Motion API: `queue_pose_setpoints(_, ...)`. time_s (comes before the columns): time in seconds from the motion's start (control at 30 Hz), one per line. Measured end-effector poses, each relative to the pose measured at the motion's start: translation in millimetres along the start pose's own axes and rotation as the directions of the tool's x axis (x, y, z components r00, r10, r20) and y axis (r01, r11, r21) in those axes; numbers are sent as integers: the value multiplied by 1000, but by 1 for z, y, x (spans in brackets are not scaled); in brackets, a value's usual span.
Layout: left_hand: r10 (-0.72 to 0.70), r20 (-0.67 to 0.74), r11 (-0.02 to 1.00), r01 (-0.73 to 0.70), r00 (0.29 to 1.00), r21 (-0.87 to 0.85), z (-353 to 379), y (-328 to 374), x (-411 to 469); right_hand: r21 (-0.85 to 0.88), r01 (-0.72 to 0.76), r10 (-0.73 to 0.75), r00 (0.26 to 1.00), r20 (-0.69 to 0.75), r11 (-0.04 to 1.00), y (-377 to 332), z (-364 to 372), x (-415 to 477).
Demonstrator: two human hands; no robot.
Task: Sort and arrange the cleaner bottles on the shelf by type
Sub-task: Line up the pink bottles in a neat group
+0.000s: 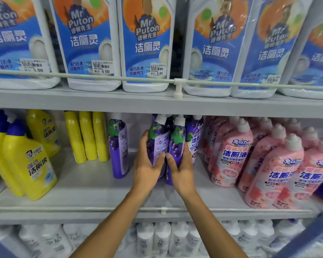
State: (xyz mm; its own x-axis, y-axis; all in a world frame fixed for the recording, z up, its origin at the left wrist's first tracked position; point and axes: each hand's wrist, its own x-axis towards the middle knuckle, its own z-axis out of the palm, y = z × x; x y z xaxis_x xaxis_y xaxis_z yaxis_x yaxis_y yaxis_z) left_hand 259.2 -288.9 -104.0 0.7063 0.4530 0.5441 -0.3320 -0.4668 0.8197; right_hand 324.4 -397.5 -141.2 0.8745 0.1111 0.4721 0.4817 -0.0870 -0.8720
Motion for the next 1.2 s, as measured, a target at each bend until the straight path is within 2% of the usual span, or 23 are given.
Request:
queue_pose_setpoints(0.13, -52, -65, 996, 56, 997, 73, -4, -14, 7, 19, 3, -3, 1000, 12, 1000, -2, -5, -1)
queue_pose_setpoints(0.27, 7, -167, 976, 30, 986, 215, -20, -23, -6, 35, 42, -44, 996, 73, 998, -7, 0, -12)
queue_pose_setpoints(0.37, -19, -244, 961, 85, 970, 263, -33, -20, -17, 87, 56, -67, 989, 129, 995, -12, 15, -19)
queue_pose_setpoints(0.47, 25, -344, 908, 122, 939, 400, -46, -15, -22, 106, 78, -96, 981, 170, 991, -19, 34, -19)
queue_pose_setpoints(0.53, 46, -344, 898, 112, 938, 425, -58, -19, -20, 166, 56, -88, 978, 189, 984, -23, 48, -17)
queue_pose_setpoints(0.6, 2, -310, 940, 104, 951, 324, -66, -25, -12, 190, 28, -65, 979, 192, 981, -24, 59, -12)
queue_pose_setpoints(0.67, -125, -259, 976, 166, 958, 143, -71, -28, -1, 196, -4, -36, 979, 202, 981, -23, 70, -6)
queue_pose_setpoints(0.77, -274, -121, 962, 269, 954, -55, -76, -32, 14, 197, -44, -2, 974, 225, 979, -18, 81, -1)
queue_pose_setpoints(0.97, -278, -102, 958, 268, 955, -100, -84, -42, 20, 217, -122, 46, 944, 326, 968, -12, 93, 8)
queue_pose_setpoints(1.2, -288, -139, 955, 274, 948, -110, -104, -55, 25, 257, -171, 74, 934, 350, 951, -18, 114, 7)
